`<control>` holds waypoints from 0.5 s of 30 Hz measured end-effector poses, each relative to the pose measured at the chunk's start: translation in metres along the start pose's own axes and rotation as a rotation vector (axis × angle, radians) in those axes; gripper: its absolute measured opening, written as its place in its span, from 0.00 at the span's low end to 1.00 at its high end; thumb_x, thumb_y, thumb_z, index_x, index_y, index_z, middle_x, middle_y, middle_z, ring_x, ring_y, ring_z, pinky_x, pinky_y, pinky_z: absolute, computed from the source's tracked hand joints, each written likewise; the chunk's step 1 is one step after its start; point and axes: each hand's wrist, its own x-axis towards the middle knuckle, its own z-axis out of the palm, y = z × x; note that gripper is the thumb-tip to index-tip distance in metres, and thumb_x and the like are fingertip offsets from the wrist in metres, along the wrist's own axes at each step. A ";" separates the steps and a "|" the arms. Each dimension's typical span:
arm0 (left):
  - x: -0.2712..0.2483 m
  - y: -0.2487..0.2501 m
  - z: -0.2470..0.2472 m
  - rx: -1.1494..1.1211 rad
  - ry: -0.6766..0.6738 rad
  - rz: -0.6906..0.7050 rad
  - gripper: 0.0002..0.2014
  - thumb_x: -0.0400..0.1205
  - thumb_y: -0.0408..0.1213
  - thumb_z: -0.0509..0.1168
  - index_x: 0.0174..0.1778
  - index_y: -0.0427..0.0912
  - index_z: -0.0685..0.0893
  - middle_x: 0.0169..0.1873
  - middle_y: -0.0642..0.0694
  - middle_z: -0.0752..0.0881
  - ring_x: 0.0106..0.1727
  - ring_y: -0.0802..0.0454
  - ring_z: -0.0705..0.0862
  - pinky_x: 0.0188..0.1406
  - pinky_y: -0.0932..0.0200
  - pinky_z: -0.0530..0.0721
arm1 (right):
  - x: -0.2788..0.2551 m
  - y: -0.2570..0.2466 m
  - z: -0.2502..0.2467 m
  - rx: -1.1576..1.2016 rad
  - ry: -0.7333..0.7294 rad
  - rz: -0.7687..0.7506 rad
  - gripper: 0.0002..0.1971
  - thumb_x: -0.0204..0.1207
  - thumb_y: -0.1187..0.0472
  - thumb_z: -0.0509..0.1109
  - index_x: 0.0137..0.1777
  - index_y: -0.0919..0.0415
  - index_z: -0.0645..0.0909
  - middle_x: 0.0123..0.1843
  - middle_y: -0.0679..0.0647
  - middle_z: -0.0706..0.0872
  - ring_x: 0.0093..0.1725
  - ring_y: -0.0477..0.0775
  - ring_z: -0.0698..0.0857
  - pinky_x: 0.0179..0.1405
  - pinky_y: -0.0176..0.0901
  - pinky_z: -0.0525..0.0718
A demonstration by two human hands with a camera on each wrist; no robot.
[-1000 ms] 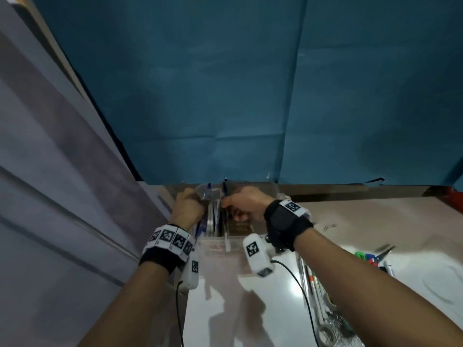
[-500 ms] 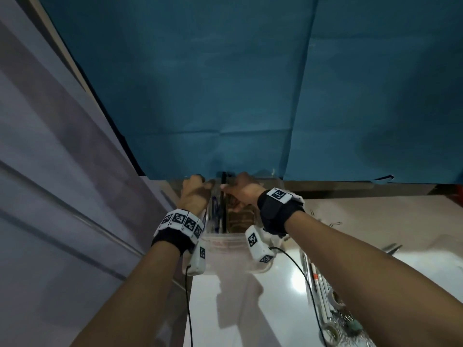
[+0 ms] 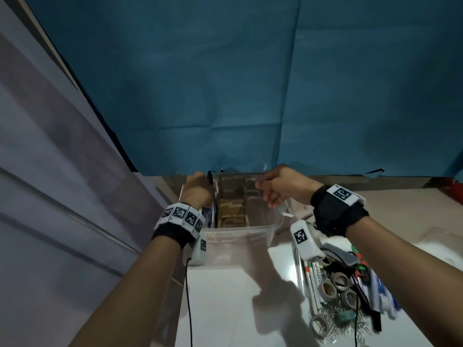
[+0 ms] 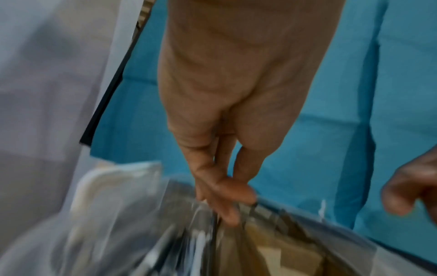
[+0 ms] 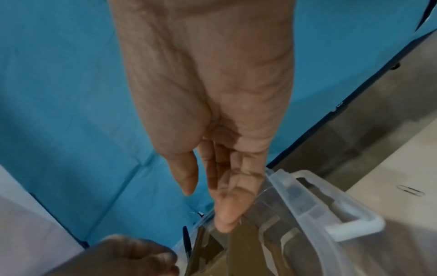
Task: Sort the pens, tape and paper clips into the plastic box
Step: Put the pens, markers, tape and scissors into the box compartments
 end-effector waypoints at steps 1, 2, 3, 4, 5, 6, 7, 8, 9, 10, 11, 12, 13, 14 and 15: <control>0.000 0.001 0.006 0.003 -0.021 -0.022 0.04 0.71 0.29 0.71 0.38 0.34 0.89 0.37 0.36 0.90 0.37 0.42 0.91 0.32 0.50 0.92 | -0.003 0.001 -0.002 -0.010 -0.002 0.002 0.12 0.83 0.61 0.70 0.48 0.72 0.85 0.36 0.67 0.87 0.29 0.59 0.86 0.30 0.46 0.88; -0.001 0.001 0.010 -0.010 -0.014 -0.029 0.04 0.74 0.29 0.71 0.39 0.32 0.89 0.36 0.37 0.90 0.38 0.43 0.90 0.33 0.51 0.91 | -0.007 0.003 -0.002 -0.016 -0.007 0.002 0.11 0.83 0.61 0.69 0.45 0.70 0.84 0.36 0.67 0.87 0.28 0.59 0.86 0.29 0.45 0.88; -0.001 0.002 0.014 -0.020 0.005 -0.015 0.07 0.78 0.31 0.69 0.41 0.29 0.89 0.37 0.36 0.90 0.40 0.42 0.91 0.38 0.50 0.91 | -0.009 0.004 -0.001 -0.017 -0.014 0.003 0.11 0.83 0.60 0.69 0.42 0.67 0.84 0.35 0.66 0.87 0.28 0.58 0.86 0.28 0.44 0.87; -0.003 0.004 0.017 -0.055 0.007 -0.008 0.11 0.81 0.33 0.67 0.41 0.27 0.88 0.39 0.35 0.90 0.41 0.42 0.91 0.41 0.49 0.91 | -0.012 0.007 -0.001 -0.018 -0.025 0.001 0.12 0.83 0.60 0.70 0.39 0.65 0.83 0.34 0.65 0.87 0.28 0.58 0.86 0.29 0.44 0.86; -0.002 0.005 0.018 -0.089 -0.022 -0.011 0.12 0.84 0.33 0.65 0.41 0.28 0.86 0.38 0.35 0.89 0.36 0.44 0.91 0.37 0.52 0.91 | -0.014 0.009 -0.001 -0.023 -0.039 -0.004 0.12 0.83 0.60 0.70 0.38 0.64 0.83 0.34 0.65 0.87 0.28 0.58 0.87 0.29 0.44 0.86; -0.003 0.006 0.018 -0.087 -0.041 0.002 0.11 0.86 0.30 0.63 0.39 0.31 0.83 0.34 0.37 0.87 0.28 0.49 0.89 0.29 0.58 0.89 | -0.015 0.012 -0.001 -0.030 -0.053 -0.009 0.12 0.83 0.60 0.70 0.38 0.64 0.83 0.34 0.65 0.87 0.29 0.58 0.87 0.30 0.45 0.86; -0.004 0.007 0.017 -0.114 -0.066 -0.021 0.11 0.87 0.27 0.61 0.39 0.34 0.82 0.30 0.38 0.84 0.20 0.53 0.85 0.20 0.64 0.85 | -0.018 0.014 -0.001 -0.033 -0.061 -0.011 0.12 0.83 0.60 0.70 0.39 0.65 0.83 0.34 0.65 0.87 0.29 0.59 0.87 0.31 0.46 0.86; -0.004 0.007 0.014 -0.126 -0.073 -0.040 0.11 0.86 0.24 0.61 0.38 0.35 0.83 0.28 0.39 0.83 0.18 0.54 0.83 0.16 0.65 0.82 | -0.019 0.016 -0.002 -0.032 -0.064 -0.012 0.12 0.83 0.60 0.69 0.41 0.67 0.83 0.35 0.66 0.87 0.29 0.59 0.86 0.31 0.47 0.87; -0.002 0.005 0.012 -0.126 -0.046 -0.047 0.11 0.83 0.23 0.64 0.37 0.37 0.86 0.29 0.39 0.86 0.21 0.52 0.85 0.18 0.64 0.85 | -0.021 0.017 -0.002 -0.032 -0.064 -0.011 0.11 0.83 0.61 0.69 0.43 0.68 0.83 0.35 0.67 0.86 0.29 0.59 0.86 0.31 0.48 0.87; 0.000 0.001 0.011 -0.100 -0.002 -0.018 0.11 0.80 0.23 0.67 0.35 0.41 0.88 0.31 0.39 0.89 0.28 0.47 0.88 0.27 0.58 0.90 | -0.023 0.018 -0.002 -0.035 -0.063 -0.011 0.11 0.83 0.61 0.69 0.44 0.69 0.84 0.35 0.67 0.86 0.28 0.58 0.86 0.31 0.47 0.87; 0.002 -0.002 0.009 -0.070 0.033 0.007 0.12 0.77 0.24 0.69 0.32 0.45 0.88 0.35 0.39 0.91 0.36 0.43 0.90 0.39 0.52 0.92 | -0.025 0.018 -0.003 -0.042 -0.064 -0.013 0.11 0.84 0.61 0.69 0.45 0.70 0.84 0.36 0.67 0.86 0.28 0.57 0.85 0.29 0.46 0.86; 0.004 -0.006 0.007 -0.052 0.049 0.011 0.13 0.75 0.25 0.71 0.30 0.48 0.87 0.38 0.40 0.92 0.41 0.42 0.91 0.47 0.49 0.92 | -0.027 0.018 -0.004 -0.049 -0.063 -0.017 0.11 0.84 0.61 0.69 0.46 0.70 0.84 0.36 0.67 0.86 0.27 0.56 0.85 0.28 0.45 0.86; 0.007 -0.009 0.007 -0.035 0.061 0.002 0.14 0.74 0.24 0.73 0.29 0.49 0.86 0.40 0.40 0.92 0.45 0.42 0.90 0.51 0.49 0.91 | -0.028 0.019 -0.005 -0.055 -0.059 -0.023 0.12 0.84 0.61 0.68 0.48 0.71 0.84 0.36 0.67 0.86 0.27 0.56 0.85 0.28 0.44 0.85; 0.008 -0.011 0.006 -0.012 0.047 -0.008 0.15 0.73 0.24 0.73 0.28 0.50 0.85 0.41 0.40 0.92 0.46 0.41 0.90 0.52 0.49 0.90 | -0.029 0.021 -0.007 -0.060 -0.055 -0.029 0.12 0.84 0.60 0.68 0.48 0.73 0.84 0.36 0.66 0.87 0.28 0.56 0.85 0.28 0.45 0.86; 0.008 -0.012 0.006 0.012 0.024 -0.014 0.15 0.73 0.23 0.74 0.29 0.49 0.85 0.42 0.38 0.92 0.47 0.39 0.91 0.53 0.47 0.91 | -0.030 0.024 -0.010 -0.066 -0.052 -0.032 0.13 0.84 0.60 0.69 0.49 0.73 0.84 0.36 0.65 0.87 0.28 0.56 0.85 0.29 0.46 0.86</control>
